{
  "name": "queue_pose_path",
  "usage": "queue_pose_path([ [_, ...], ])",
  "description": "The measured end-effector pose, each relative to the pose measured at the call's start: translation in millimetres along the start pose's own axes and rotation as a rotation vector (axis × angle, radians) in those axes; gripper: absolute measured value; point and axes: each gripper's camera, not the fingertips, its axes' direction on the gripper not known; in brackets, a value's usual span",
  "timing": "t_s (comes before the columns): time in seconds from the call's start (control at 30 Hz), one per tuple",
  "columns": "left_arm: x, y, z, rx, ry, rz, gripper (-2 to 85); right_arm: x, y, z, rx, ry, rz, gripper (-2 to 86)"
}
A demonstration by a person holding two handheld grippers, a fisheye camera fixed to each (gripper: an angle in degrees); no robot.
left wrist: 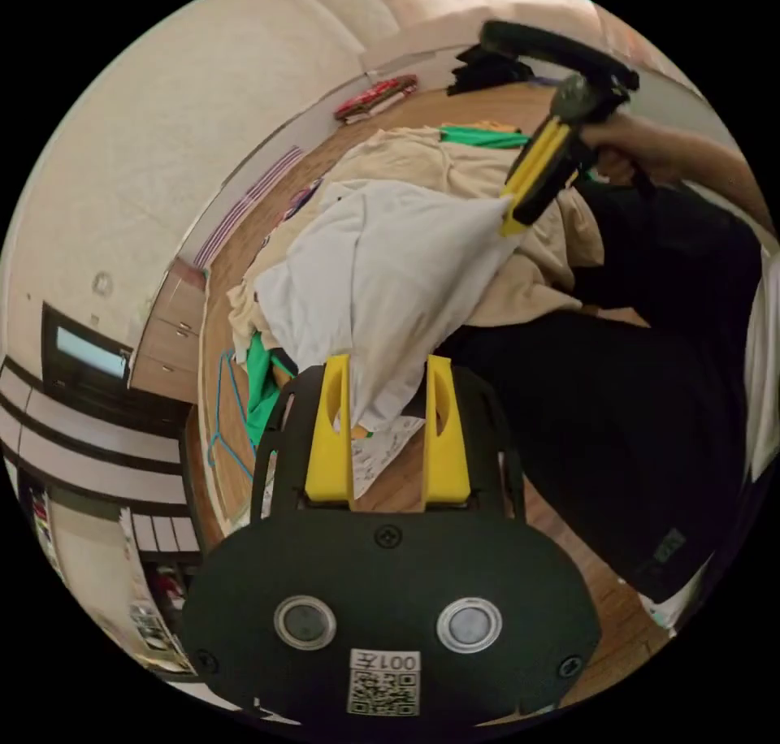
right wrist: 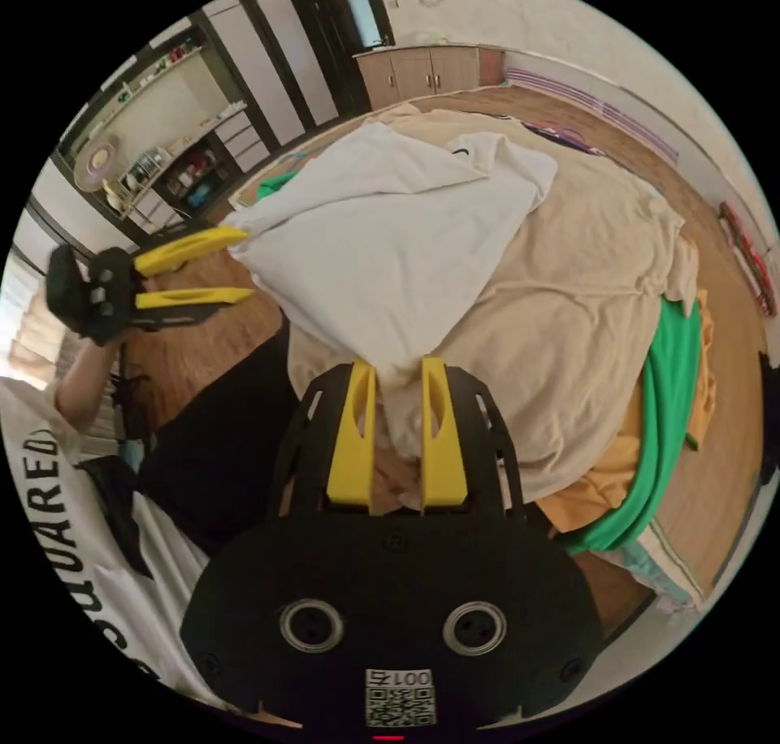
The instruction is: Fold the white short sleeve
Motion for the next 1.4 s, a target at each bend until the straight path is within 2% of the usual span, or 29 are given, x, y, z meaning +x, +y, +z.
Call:
queue_pose_path([
  [0.1,6,-11,13,-0.061,0.0,0.098,10.5,18,12,-13,0.053,-0.11,0.03,4.6],
  [0.23,18,-16,16,-0.109,-0.103,0.195,11.2,31,30,-45,0.177,-0.176,0.027,3.1],
  [0.37,27,-24,6,-0.088,-0.238,0.176,5.9,27,42,-74,0.294,-0.143,-0.033,2.4],
  [0.43,22,-28,-13,-0.073,-0.233,0.142,5.1,23,49,-86,0.319,-0.086,-0.073,2.3],
  [0.5,10,-32,-47,-0.015,-0.19,0.081,4.8,24,62,-102,0.359,-0.045,-0.092,2.2],
  [0.57,-17,-35,-102,0.123,-0.124,0.008,4.4,38,84,-135,0.453,-0.093,-0.064,2.0],
  [0.67,-64,-52,-152,0.288,-0.001,-0.015,4.2,64,99,-169,0.54,-0.154,-0.046,1.9],
  [0.73,-95,-77,-160,0.334,0.047,0.008,4.2,82,92,-181,0.547,-0.108,-0.076,1.9],
  [0.87,-154,-165,-150,0.304,-0.031,0.072,4.1,132,50,-204,0.555,0.025,-0.099,1.8],
  [1.03,-187,-220,-170,0.394,-0.055,0.009,4.1,145,57,-251,0.667,0.145,-0.128,1.9],
  [1.2,-144,-223,-147,0.421,-0.026,0.053,4.1,151,107,-223,0.555,0.217,-0.13,1.9],
  [1.3,-87,-213,-114,0.384,-0.057,0.049,4.1,166,155,-168,0.444,0.163,-0.092,1.9],
  [1.4,-34,-204,-83,0.274,0.061,0.054,4.1,186,208,-106,0.31,0.054,0.03,1.8],
])
